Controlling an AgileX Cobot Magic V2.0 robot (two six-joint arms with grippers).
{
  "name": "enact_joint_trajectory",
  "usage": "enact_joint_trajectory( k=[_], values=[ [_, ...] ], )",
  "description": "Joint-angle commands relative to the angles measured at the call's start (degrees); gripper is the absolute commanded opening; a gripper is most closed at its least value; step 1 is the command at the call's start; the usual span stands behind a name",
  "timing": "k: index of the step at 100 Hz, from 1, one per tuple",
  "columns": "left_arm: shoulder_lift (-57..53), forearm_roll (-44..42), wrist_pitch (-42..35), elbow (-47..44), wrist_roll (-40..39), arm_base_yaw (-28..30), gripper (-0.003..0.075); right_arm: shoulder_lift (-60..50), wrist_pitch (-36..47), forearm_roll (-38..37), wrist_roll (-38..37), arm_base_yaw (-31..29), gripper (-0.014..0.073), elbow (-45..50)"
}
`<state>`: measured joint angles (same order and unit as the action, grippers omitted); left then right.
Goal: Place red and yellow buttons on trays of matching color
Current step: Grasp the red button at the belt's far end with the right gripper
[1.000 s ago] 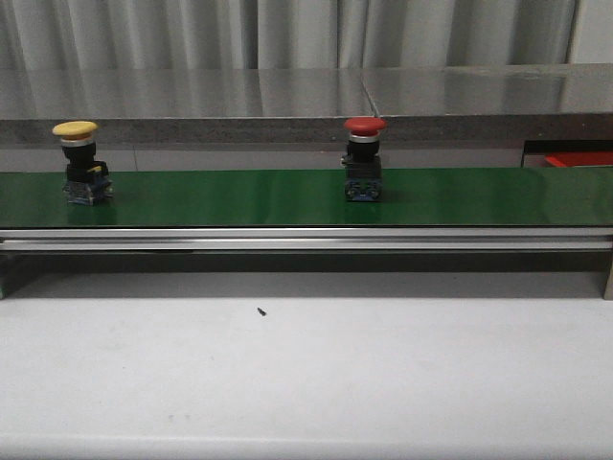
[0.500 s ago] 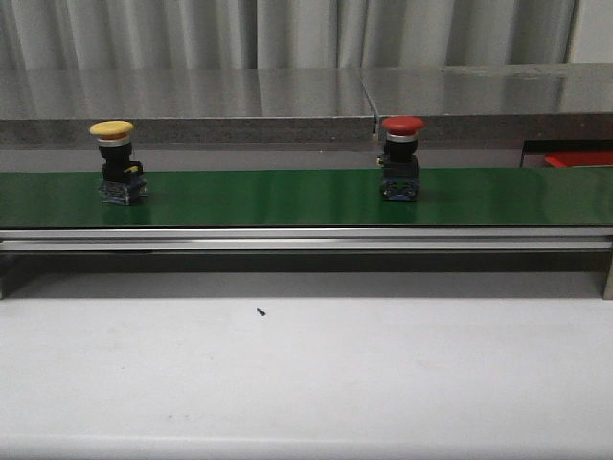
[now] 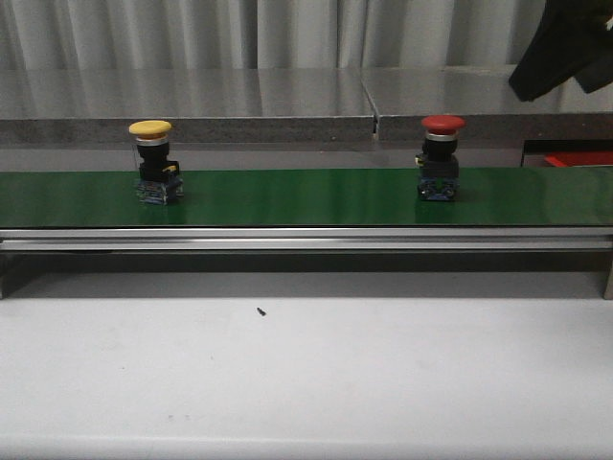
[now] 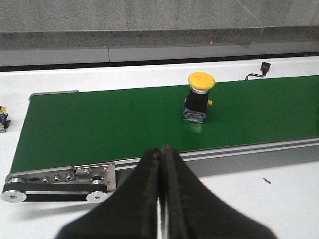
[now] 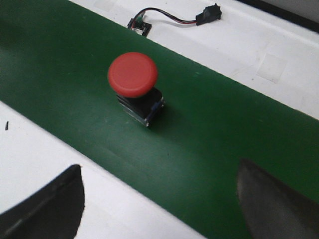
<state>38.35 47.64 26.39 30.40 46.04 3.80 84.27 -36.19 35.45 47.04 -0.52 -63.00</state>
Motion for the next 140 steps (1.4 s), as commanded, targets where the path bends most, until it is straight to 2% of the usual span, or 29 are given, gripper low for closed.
enact_joint_trajectory(
  k=[1,23,46,55,70,75,85,99,111,132,133,140],
  values=[
    [-0.2,2.0,-2.8,1.6,0.0,-0.6,-0.0019,0.6,3.1,0.2,0.2,1.1,0.0613,-3.1],
    [-0.2,2.0,-2.8,1.6,0.0,-0.6,-0.0019,6.1,6.8,-0.2,0.9,3.6,0.0613,-5.8],
    [-0.2,2.0,-2.8,1.6,0.0,-0.6,-0.0019,11.5,10.0,-0.2,1.1,3.7,0.0608,-8.6],
    [-0.2,2.0,-2.8,1.6,0.0,-0.6,-0.0019,12.2,11.4,-0.2,1.1,3.7,0.0521,-8.7],
    [-0.2,2.0,-2.8,1.6,0.0,-0.6,-0.0019,12.5,10.7,-0.2,1.1,3.5,0.0228,-8.7],
    [-0.2,2.0,-2.8,1.6,0.0,-0.6,-0.0019,12.4,10.1,-0.2,1.0,3.4,0.0181,-8.7],
    [-0.2,2.0,-2.8,1.6,0.0,-0.6,-0.0019,11.6,9.7,-0.2,0.0,2.8,0.0174,-8.7],
    [-0.2,2.0,-2.8,1.6,0.0,-0.6,-0.0019,10.5,8.2,-0.2,-3.0,-0.9,0.0174,-11.7],
    [-0.2,2.0,-2.8,1.6,0.0,-0.6,-0.0019,10.5,5.7,-0.2,-4.2,-7.1,0.0174,-16.6],
    [-0.2,2.0,-2.8,1.6,0.0,-0.6,-0.0019,12.5,5.8,-0.2,-4.2,-17.6,0.0174,-24.9],
    [-0.2,2.0,-2.8,1.6,0.0,-0.6,-0.0019,12.8,5.8,-0.2,-4.2,-17.9,0.0143,-25.2],
    [-0.2,2.0,-2.8,1.6,0.0,-0.6,-0.0019,15.6,5.0,-0.1,-4.2,-20.3,0.0143,-28.5]
  ],
)
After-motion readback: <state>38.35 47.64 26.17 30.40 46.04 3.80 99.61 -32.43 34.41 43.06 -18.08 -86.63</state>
